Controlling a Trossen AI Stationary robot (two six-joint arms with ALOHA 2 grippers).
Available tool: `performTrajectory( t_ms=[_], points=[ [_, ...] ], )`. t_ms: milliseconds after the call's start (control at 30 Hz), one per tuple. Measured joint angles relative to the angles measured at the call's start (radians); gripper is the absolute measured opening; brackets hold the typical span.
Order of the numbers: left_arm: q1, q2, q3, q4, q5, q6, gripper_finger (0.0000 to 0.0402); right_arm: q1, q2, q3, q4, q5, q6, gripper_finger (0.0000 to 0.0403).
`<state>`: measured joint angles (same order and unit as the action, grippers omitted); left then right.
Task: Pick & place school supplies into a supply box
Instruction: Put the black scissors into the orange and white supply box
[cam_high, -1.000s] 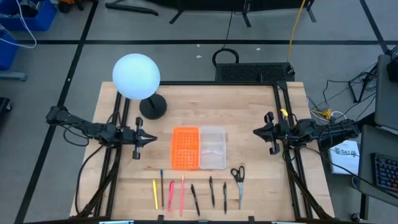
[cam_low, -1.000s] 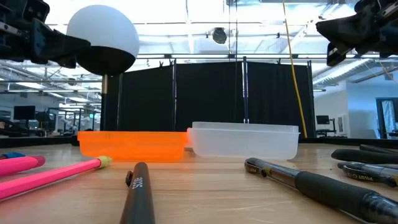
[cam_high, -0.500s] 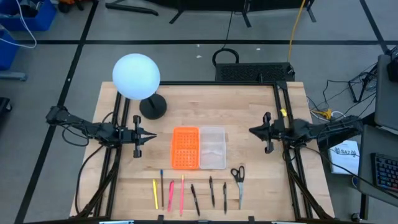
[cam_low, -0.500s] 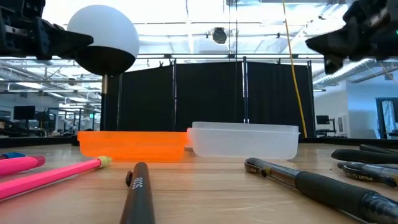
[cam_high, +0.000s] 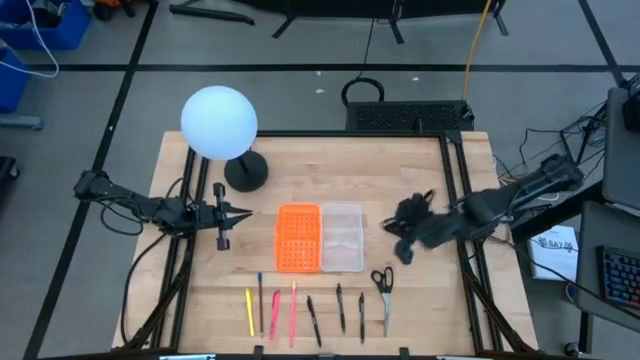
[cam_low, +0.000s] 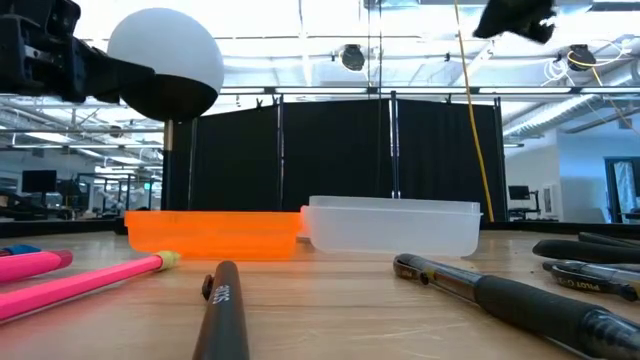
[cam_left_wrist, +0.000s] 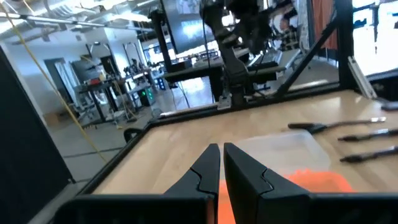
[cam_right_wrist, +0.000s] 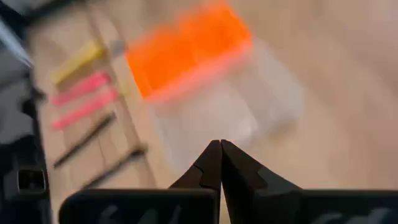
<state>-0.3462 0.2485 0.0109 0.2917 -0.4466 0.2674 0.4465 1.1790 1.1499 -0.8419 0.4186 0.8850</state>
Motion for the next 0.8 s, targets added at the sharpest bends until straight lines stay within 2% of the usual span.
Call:
performTrajectory(
  t_ms=[100,200,300,433,567,800],
  points=[
    [0.0,0.0,0.0,-0.014,0.0,-0.007,0.0031,0.029,0.148,0.164,-0.187,-0.077,0.24,0.0],
    [0.0,0.0,0.0,-0.028,0.0,-0.007,0.0031,0.054,0.272,0.248,-0.306,-0.161,0.457,0.0],
    [0.0,0.0,0.0,-0.029,0.0,-0.008,0.0031,0.076,0.341,0.266,-0.341,-0.206,0.663,0.0],
    [0.0,0.0,0.0,-0.029,0.0,-0.011,0.0031,0.107,0.392,0.235,-0.336,-0.213,0.89,0.0],
    [0.0,0.0,0.0,-0.028,0.001,-0.011,0.0031,0.126,0.429,0.206,-0.327,-0.21,0.985,0.0],
    [0.0,0.0,0.0,-0.027,0.001,-0.007,0.0031,0.142,0.516,0.172,-0.207,-0.208,0.988,0.0013]
  ],
)
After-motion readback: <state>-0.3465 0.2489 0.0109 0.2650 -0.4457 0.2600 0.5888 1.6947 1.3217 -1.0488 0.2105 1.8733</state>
